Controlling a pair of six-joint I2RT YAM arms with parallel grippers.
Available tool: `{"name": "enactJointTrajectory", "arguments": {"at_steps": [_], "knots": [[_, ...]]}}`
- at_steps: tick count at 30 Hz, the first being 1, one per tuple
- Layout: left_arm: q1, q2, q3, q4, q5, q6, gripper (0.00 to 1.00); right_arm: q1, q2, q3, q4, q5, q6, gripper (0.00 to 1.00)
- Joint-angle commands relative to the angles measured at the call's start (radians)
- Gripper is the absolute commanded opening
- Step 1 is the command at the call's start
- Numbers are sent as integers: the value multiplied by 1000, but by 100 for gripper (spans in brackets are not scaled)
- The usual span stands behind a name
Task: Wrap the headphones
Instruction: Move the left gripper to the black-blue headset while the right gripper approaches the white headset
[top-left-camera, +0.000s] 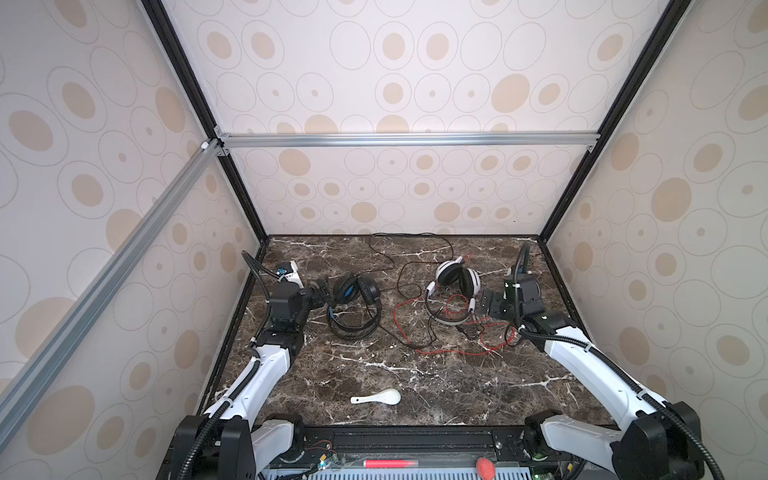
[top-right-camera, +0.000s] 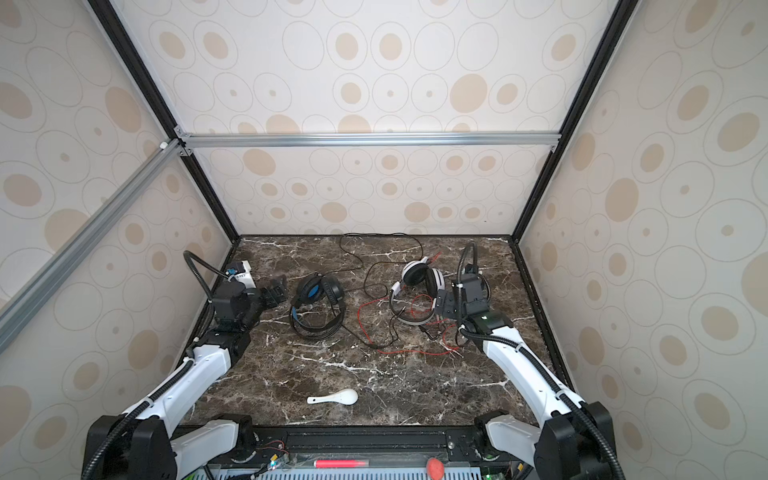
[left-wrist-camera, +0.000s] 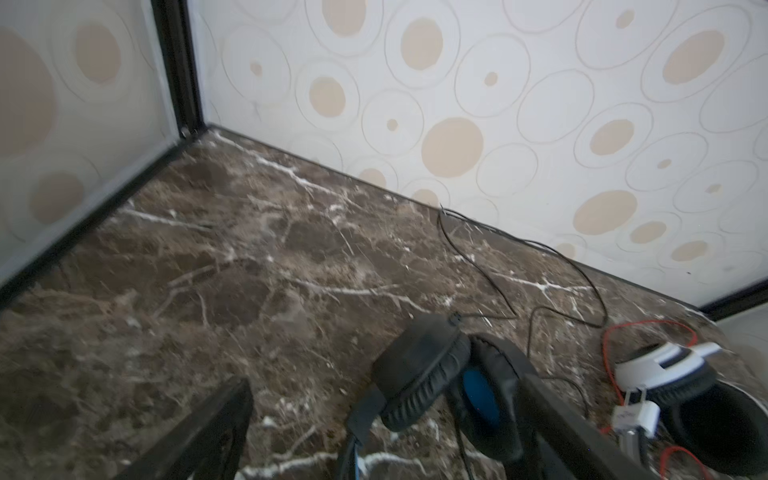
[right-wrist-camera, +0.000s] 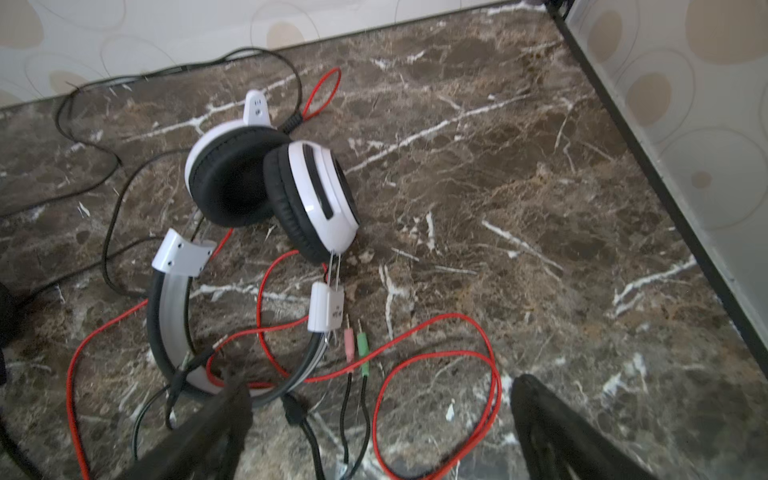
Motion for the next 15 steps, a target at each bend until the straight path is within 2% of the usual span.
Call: {"name": "enactJointTrajectory", "arguments": {"at_steps": [1, 5, 8, 12, 15], "knots": [[-40, 8, 32, -154, 89, -138, 98, 52, 60, 88, -180, -9, 82, 100], [-91, 43, 103, -267, 34, -173, 98, 113, 95, 130, -173, -25, 59, 100], [-120, 103, 173, -330, 35, -165, 98, 140, 111, 152, -167, -41, 48, 100], [-155, 163, 247, -345, 64, -162, 98, 166, 142, 186, -181, -43, 26, 100], [-187, 190, 277, -346, 36, -182, 98, 175, 165, 211, -197, -42, 12, 100]]}}
